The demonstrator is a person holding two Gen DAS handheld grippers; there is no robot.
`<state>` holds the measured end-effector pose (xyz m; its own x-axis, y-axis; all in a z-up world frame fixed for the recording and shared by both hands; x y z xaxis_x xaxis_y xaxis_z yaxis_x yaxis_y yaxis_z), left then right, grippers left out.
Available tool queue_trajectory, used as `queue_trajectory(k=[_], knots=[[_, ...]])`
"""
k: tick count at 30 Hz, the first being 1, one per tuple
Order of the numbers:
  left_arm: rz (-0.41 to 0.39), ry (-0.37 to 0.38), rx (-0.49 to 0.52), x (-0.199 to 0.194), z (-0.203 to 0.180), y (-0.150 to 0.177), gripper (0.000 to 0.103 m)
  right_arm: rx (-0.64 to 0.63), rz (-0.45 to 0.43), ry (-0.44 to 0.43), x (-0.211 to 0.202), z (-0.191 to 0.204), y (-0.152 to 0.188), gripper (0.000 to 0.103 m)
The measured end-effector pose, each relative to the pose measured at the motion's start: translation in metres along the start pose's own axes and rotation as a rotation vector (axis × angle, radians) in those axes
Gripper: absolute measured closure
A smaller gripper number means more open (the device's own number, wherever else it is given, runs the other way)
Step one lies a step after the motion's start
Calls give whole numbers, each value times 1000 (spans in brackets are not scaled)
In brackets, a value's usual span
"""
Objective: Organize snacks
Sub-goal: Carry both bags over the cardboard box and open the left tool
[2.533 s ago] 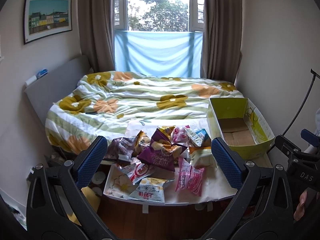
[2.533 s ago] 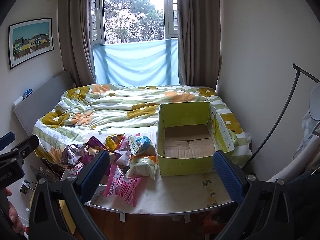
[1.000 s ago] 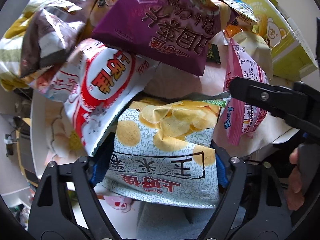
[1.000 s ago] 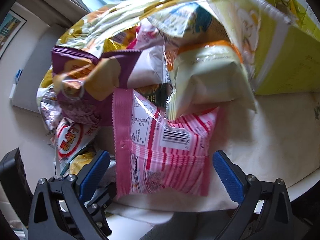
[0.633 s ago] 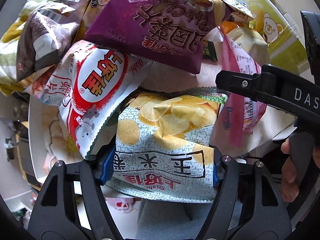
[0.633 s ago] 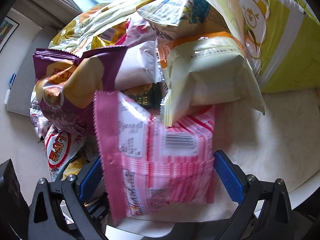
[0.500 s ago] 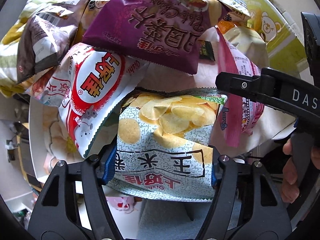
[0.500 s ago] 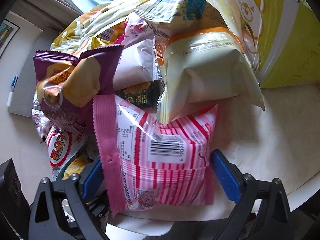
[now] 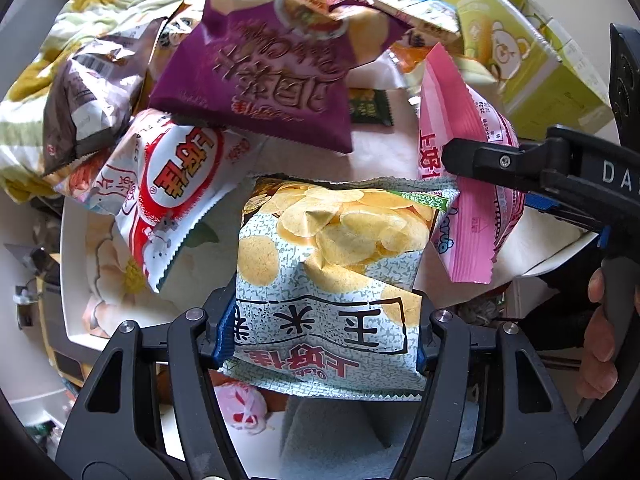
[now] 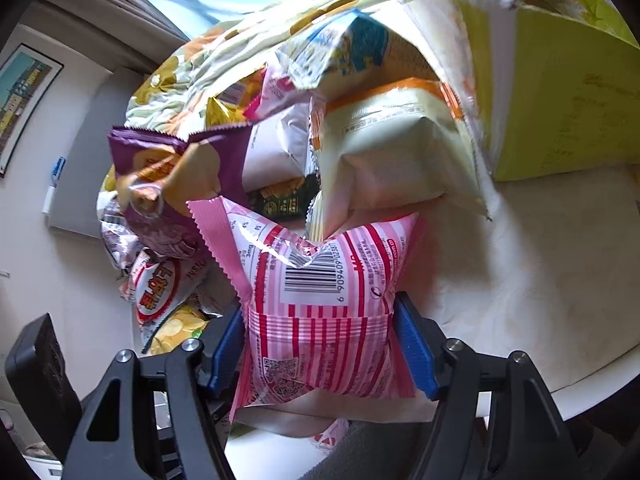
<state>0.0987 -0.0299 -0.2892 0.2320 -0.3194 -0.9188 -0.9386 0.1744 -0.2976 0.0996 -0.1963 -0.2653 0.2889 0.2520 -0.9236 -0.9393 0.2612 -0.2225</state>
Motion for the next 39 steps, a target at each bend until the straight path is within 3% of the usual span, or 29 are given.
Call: queue_trajectory(k=[10,18,28,33,39], knots=[[-65,-9,54,-43,-37,22,43,-3,-78,3,-46,-14,-3,37],[-154,11,171,-96,-60,12,43,-28,-201,56,-114,-22,-14,37],[-309,72,361,-142,-107,-85,43,2,-379,151,-185,-34,-70,37],[-317,93,391,-141,-134,-139,43,15,-411,205,-201,-54,-106,37],[-314,56,391,-114,-178,-194,43,18,-429,219,-205,-95,-156,37]])
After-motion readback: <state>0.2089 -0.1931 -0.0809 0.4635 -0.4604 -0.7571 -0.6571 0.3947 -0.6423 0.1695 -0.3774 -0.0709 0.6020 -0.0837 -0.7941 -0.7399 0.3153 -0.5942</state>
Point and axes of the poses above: each gripper's, at about its wrist camera, not at the fingertips, and x roughly the way its jaws point, z to its left, y to its underside, the point moved 2 cm from there along x, roughly the way its jaws point, and after that the axes turned 10 degrees about y, right-handed, at the moved point
